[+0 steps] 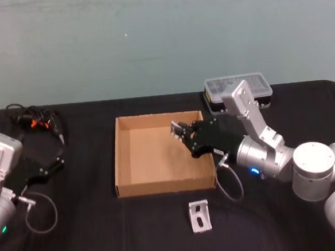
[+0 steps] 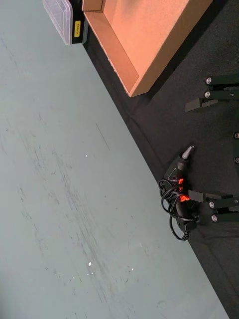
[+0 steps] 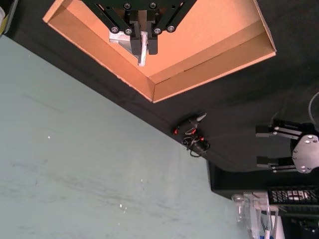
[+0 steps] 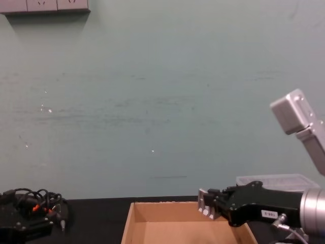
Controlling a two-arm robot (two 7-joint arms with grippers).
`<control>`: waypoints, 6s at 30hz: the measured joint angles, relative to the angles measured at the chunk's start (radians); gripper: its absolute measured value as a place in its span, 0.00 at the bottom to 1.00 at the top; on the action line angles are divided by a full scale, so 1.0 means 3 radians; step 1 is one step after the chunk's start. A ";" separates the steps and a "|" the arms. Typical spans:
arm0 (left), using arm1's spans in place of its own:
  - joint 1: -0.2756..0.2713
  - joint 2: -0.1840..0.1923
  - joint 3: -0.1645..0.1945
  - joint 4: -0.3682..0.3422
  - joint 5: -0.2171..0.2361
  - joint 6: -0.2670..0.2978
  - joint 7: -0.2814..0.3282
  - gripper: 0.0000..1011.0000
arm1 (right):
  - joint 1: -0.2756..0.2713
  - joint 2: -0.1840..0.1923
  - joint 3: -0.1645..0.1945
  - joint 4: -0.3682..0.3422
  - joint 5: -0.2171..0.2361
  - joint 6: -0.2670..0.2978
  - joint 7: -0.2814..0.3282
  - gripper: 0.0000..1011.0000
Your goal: Use one hand to pick up the angle iron from the table and place it into the box.
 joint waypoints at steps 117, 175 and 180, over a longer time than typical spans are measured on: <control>0.0000 0.0000 0.0000 0.0000 0.0000 0.0000 0.0000 0.99 | -0.0651 0.0922 -0.0349 -0.0844 0.0584 0.0223 0.0583 0.99; 0.0000 0.0000 0.0000 0.0000 0.0000 0.0000 0.0000 0.99 | -0.0623 0.0896 -0.0373 -0.0805 0.0577 0.0240 0.0560 0.06; 0.0000 0.0000 0.0000 0.0000 0.0000 0.0000 0.0000 0.99 | -0.0623 0.0896 -0.0373 -0.0805 0.0577 0.0240 0.0560 0.06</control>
